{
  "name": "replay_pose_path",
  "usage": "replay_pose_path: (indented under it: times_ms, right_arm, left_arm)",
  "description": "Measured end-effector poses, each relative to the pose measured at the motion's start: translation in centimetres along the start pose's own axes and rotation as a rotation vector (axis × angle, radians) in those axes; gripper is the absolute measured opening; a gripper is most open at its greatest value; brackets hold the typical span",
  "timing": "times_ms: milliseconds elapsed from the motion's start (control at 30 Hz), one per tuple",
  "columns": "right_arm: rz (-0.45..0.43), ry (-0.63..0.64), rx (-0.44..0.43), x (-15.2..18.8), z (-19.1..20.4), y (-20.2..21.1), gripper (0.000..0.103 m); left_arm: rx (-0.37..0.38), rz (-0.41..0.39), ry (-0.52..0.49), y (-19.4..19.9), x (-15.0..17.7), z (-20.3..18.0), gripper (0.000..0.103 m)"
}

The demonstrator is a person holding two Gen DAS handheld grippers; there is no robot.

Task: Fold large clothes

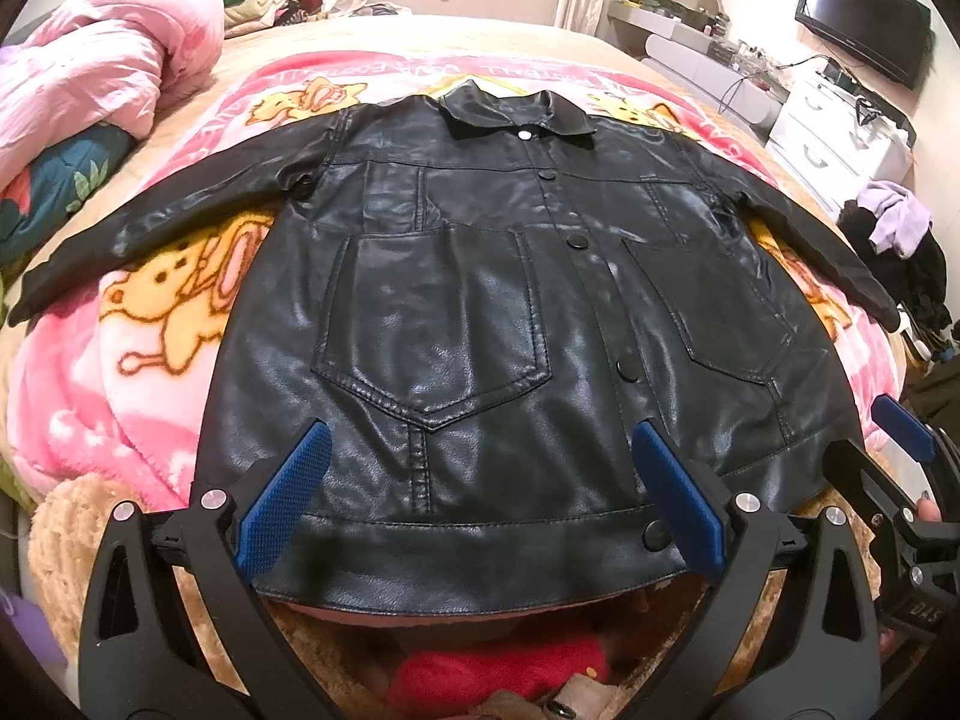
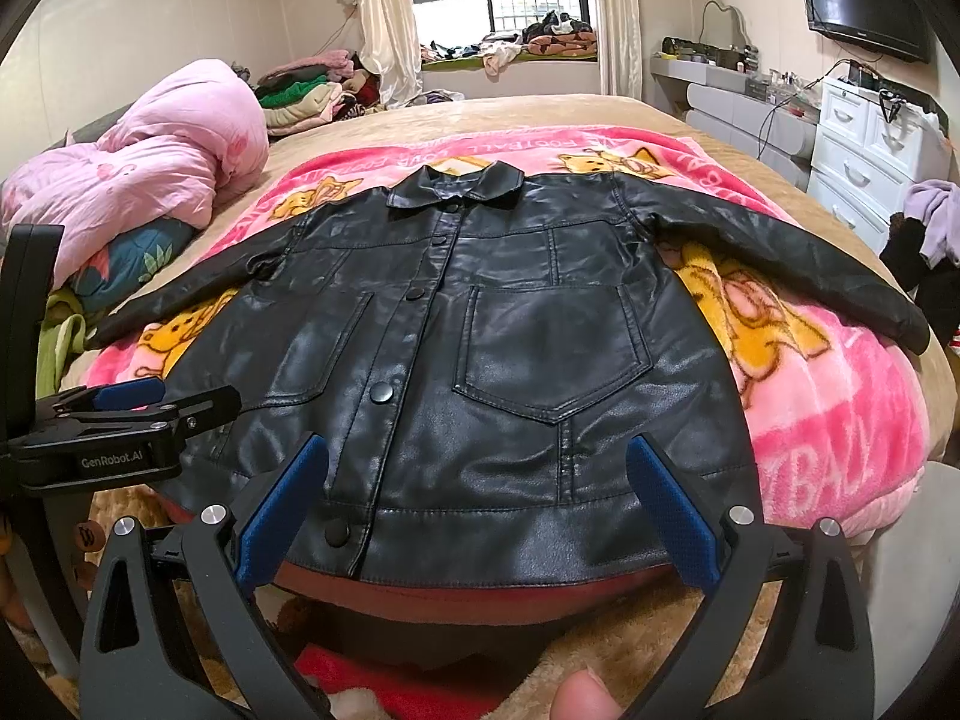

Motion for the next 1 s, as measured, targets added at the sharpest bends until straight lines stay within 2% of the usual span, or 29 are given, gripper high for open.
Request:
replay_pose_path:
  times_ms: [500,1000]
  right_arm:
    - [-0.012,0.02,0.036,-3.4,-0.4,0.1,0.099]
    - [-0.015,0.016,0.029,-8.7,-0.4,-1.7,0.099]
  left_arm:
    - [0.001,0.022,0.003,-0.9,-1.9,-0.4,0.094]
    - [-0.013,0.008,0.006,-1.0,-8.2,0.0,0.094]
Point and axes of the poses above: each gripper's, at about its wrist camera, not at the fingertips, and y roughly against the way its jaws point, z to its left, x to its underside, the point moved 4 cm from there along -y, roughly the way its jaws point, and after that the axes turned 14 degrees about z, right-handed, at the moved point
